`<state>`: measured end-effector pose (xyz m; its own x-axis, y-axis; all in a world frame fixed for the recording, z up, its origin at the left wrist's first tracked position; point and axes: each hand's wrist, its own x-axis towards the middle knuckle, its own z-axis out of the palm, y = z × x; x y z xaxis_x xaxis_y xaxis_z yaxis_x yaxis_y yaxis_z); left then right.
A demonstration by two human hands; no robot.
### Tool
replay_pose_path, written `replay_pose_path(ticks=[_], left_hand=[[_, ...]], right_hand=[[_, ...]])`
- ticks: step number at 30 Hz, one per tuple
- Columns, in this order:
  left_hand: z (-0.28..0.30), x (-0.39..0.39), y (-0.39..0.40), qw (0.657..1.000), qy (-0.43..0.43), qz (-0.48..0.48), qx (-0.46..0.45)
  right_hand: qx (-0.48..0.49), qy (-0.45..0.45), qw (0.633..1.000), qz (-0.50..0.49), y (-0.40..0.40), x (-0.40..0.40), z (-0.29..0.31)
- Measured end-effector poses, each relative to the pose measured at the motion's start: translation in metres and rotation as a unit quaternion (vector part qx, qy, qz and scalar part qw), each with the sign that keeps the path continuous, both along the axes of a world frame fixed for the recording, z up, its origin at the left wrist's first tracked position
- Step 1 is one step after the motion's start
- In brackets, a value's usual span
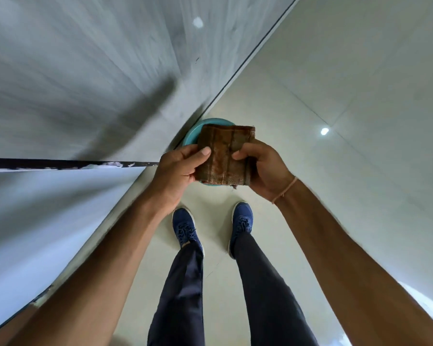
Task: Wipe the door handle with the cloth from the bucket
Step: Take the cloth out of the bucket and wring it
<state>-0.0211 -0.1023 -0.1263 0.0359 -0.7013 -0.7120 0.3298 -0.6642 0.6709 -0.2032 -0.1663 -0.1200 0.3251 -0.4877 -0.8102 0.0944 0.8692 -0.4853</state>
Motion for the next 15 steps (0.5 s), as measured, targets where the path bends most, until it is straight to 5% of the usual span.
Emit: replay_pose_path(ticks=[15], left_hand=[[0.254,0.034,0.103,0.987,0.106,0.03,-0.117]], right_hand=[[-0.142,-0.003,0.989,-0.03,0.094,0.017,0.256]])
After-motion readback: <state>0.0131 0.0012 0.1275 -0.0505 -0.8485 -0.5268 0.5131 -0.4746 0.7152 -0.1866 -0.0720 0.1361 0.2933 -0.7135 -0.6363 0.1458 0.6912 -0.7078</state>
